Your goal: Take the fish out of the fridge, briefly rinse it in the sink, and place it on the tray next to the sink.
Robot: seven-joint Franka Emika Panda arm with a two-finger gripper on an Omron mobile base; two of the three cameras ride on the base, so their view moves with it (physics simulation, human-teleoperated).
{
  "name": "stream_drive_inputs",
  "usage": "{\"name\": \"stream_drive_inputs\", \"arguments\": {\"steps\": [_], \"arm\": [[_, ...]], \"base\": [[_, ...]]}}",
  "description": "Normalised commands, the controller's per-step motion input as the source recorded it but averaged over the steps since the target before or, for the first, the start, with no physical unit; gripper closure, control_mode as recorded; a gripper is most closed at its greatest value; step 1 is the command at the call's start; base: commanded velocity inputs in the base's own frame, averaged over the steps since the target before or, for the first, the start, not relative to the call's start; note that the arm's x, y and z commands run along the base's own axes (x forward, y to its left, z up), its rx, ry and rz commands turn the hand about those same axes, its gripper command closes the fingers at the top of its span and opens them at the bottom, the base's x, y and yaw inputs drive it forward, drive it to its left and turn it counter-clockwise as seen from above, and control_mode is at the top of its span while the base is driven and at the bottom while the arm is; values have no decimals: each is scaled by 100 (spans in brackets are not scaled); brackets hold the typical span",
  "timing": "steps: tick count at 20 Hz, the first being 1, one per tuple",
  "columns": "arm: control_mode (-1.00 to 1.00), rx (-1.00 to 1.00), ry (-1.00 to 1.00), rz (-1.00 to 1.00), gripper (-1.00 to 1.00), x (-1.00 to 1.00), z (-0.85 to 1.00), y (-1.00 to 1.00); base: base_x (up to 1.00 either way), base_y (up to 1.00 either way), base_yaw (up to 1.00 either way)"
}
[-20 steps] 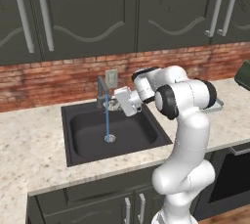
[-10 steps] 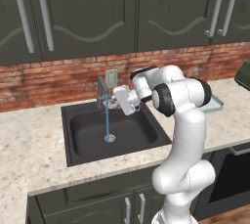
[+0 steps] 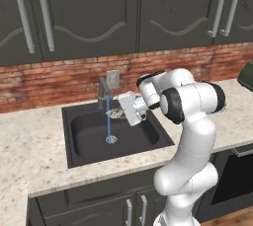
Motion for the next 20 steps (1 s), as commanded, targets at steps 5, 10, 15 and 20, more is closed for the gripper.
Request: {"name": "stream_drive_inputs", "arguments": {"steps": [5, 10, 15, 20], "arm": [[-100, 0, 0, 0, 100, 11, 0, 7], [-100, -1, 1, -3, 100, 71, 0, 2], [-100, 0, 1, -3, 100, 53, 0, 0], [-100, 0, 0, -7, 100, 2, 0, -8]], "base": [[0, 0, 0], [0, 0, 0], [0, 0, 0], [0, 0, 0]]}}
